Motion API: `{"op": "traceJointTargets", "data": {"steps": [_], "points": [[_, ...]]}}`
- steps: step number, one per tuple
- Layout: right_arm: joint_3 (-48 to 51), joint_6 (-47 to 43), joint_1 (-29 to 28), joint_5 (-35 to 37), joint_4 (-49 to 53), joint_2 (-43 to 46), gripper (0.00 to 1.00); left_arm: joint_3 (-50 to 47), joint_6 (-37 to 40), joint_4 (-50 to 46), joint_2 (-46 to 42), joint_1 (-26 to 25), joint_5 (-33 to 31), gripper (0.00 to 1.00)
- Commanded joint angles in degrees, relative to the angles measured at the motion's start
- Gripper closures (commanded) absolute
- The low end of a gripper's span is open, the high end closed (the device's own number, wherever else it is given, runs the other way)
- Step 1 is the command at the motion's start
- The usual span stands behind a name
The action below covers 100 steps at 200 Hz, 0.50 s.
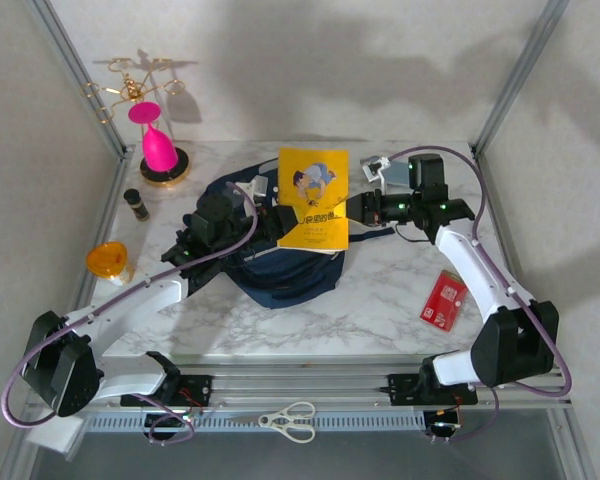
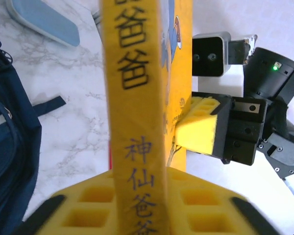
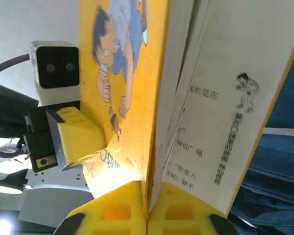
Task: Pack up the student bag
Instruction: Pick up the book from the middle-right of the table.
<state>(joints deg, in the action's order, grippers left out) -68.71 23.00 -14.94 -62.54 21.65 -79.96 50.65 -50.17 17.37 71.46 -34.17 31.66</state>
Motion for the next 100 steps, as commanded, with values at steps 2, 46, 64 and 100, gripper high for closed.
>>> {"op": "traceJointTargets", "data": {"steps": [2, 46, 64, 100], "points": [[-0.7, -1.7, -0.7, 1.0, 0.1, -0.6, 0.87, 0.7, -0.9, 5.7, -1.3, -1.3, 3.7, 0.96], [2.3, 3.9, 0.1, 5.5, -1.3, 0.9, 0.11, -0.8, -7.5, 15.7, -1.0, -1.8, 2.6, 1.00], [6.8, 10.2, -0.7, 0.2, -10.8, 1.8, 0.01, -1.3, -10.1, 20.6, -0.1, -2.8, 2.0, 1.00], [11.7, 20.9, -1.6, -5.7, -25.6, 4.3, 0.03, -0.6, -8.7, 17.9, 0.7, -3.0, -1.9, 1.00]]}}
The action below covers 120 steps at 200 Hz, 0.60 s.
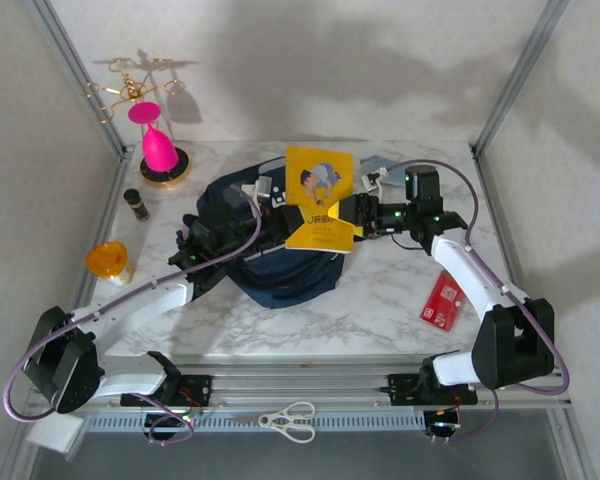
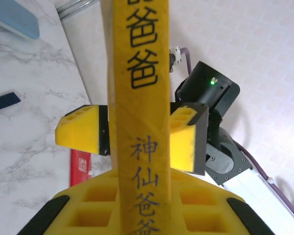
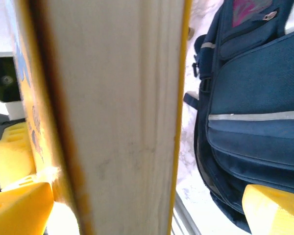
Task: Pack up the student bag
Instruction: Pick up the book from the middle-right of the table.
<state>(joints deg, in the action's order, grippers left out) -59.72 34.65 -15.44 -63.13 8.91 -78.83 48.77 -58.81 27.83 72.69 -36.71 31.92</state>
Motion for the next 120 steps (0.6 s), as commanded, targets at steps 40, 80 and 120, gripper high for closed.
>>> {"op": "traceJointTargets", "data": {"steps": [40, 80, 120], "points": [[5.5, 20.0, -1.1, -6.7, -28.3, 7.4, 0.30, 2.8, 6.6, -3.6, -0.9, -0.4, -6.6, 1.00], [4.0, 15.1, -1.1, -4.1, -22.4, 6.6, 0.64, 3.6, 9.2, -7.2, -0.6, -0.4, -6.2, 1.00], [-0.7, 6.9, -0.3, 0.3, -9.1, 4.3, 0.94, 6.4, 17.8, -17.9, -1.3, -0.4, -6.7, 0.85]]}}
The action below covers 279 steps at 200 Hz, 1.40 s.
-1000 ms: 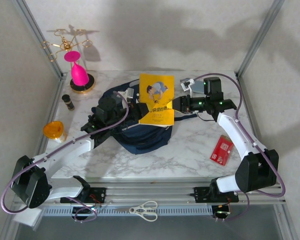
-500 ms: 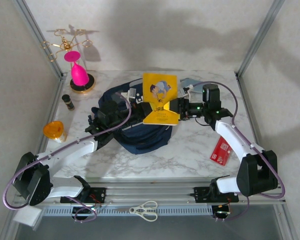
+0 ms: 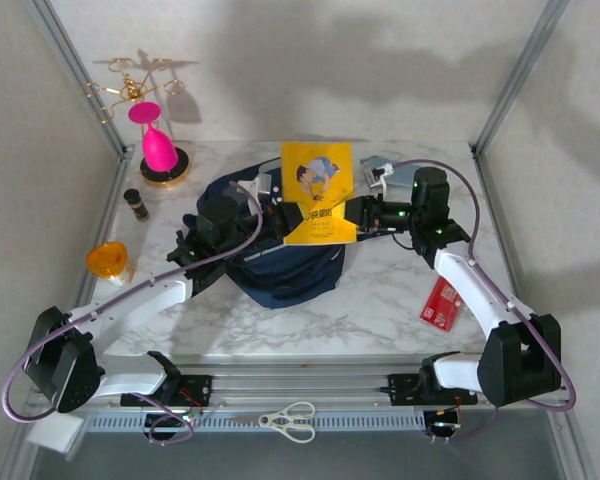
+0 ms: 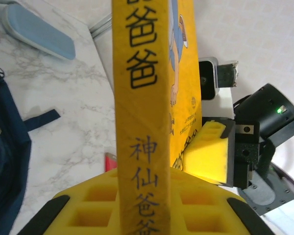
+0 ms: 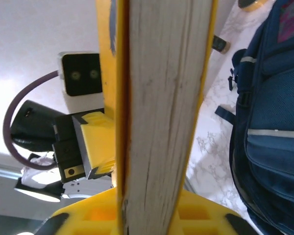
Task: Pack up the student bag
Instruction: Pick up the book from the middle-right of the table, then open the student bag at the center of the table.
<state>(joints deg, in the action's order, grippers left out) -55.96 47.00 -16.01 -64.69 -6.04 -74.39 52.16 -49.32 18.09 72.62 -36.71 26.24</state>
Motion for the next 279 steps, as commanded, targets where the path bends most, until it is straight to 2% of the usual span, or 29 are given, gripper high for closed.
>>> {"op": "traceJointTargets", "data": {"steps": [1, 12, 33, 49, 65, 84, 107, 126, 162, 190, 208, 231, 279], "points": [[-4.6, -5.5, 0.4, 1.9, 6.1, -0.1, 0.94, 3.2, 8.7, -8.5, -1.2, -0.4, -1.1, 0.83], [-5.5, -6.8, 1.4, 3.2, 8.9, -0.2, 0.97, 4.6, 13.8, -14.2, -1.1, -0.4, -3.1, 0.68], [-6.8, -9.4, 4.8, 6.3, 15.6, 0.1, 1.00, 7.2, 23.3, -25.1, -0.1, -0.5, -10.0, 0.52], [-6.4, -10.9, 8.6, 9.1, 20.1, 0.8, 1.00, 9.5, 28.7, -33.6, 3.0, -0.6, -14.5, 0.48], [-5.8, -12.8, 12.0, 10.5, 23.6, 1.4, 1.00, 10.6, 33.7, -38.2, 6.4, -0.8, -16.2, 0.46], [-4.9, -15.0, 14.3, 11.3, 26.2, 2.1, 1.00, 9.8, 39.8, -38.5, 9.1, -3.2, -18.2, 0.43], [-3.9, -16.1, 15.6, 11.2, 27.6, 2.4, 1.00, 9.8, 46.6, -38.9, 13.3, -7.0, -24.8, 0.36], [-3.2, -16.2, 16.1, 11.1, 27.4, 2.8, 1.00, 10.1, 49.5, -38.4, 15.8, -7.4, -31.3, 0.31], [-3.0, -16.6, 16.5, 10.8, 27.5, 2.3, 1.00, 11.2, 52.1, -36.2, 19.4, -8.2, -26.3, 0.23], [-2.7, -17.0, 16.6, 10.6, 27.5, 1.9, 1.00, 12.2, 54.2, -34.6, 22.9, -8.3, -29.9, 0.19], [-2.3, -17.1, 16.6, 10.5, 27.3, 1.6, 1.00, 15.1, 55.2, -35.7, 26.4, -8.1, -31.5, 0.20], [-1.8, -17.2, 16.7, 10.4, 27.0, 1.4, 1.00, 17.6, 55.7, -35.1, 29.3, -7.0, -31.8, 0.28], [-1.8, -17.9, 17.1, 10.6, 28.1, 1.4, 1.00, 20.1, 57.0, -35.2, 31.1, -4.6, -28.0, 0.68]]}}
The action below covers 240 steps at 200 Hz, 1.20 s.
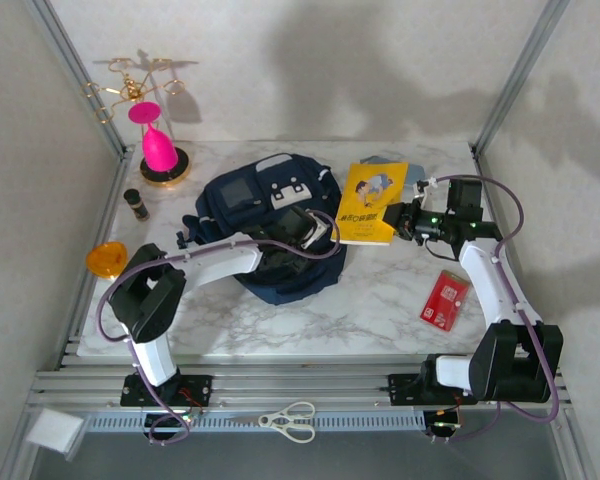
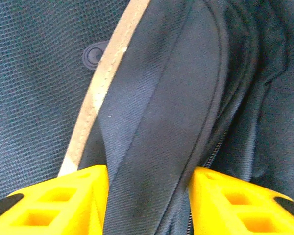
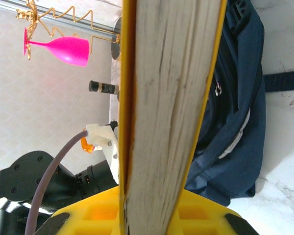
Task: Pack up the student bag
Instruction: Open the student bag at the center of the table.
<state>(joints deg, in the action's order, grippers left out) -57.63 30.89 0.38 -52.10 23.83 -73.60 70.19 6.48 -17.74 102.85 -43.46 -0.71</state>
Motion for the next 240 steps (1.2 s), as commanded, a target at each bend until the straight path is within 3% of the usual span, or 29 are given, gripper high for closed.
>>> {"op": "traceJointTargets", "data": {"steps": [1, 65, 152, 189, 240], "points": [[-0.1, -1.8, 0.7, -2.0, -1.8, 0.6, 1.00, 2.1, 1.2, 0.6, 0.9, 2.2, -1.1, 0.68], [-0.7, -3.1, 0.8, -1.0, 1.4, 0.9, 1.00, 5.4, 1.0, -1.4, -2.6, 2.9, -0.8, 1.00], [-1.6, -5.7, 0.2, 8.0, 14.0, 4.1, 1.00, 13.3, -2.8, -5.7, -10.7, 2.8, -5.8, 1.00], [4.5, 1.7, -7.9, 4.6, 2.2, 3.2, 1.00, 16.3, -2.9, -6.5, -11.9, 2.8, -5.4, 1.00], [7.0, 15.0, -19.9, 0.0, -24.0, -8.6, 1.00, 16.9, -3.2, -6.9, -12.7, 2.8, -5.9, 1.00]]}}
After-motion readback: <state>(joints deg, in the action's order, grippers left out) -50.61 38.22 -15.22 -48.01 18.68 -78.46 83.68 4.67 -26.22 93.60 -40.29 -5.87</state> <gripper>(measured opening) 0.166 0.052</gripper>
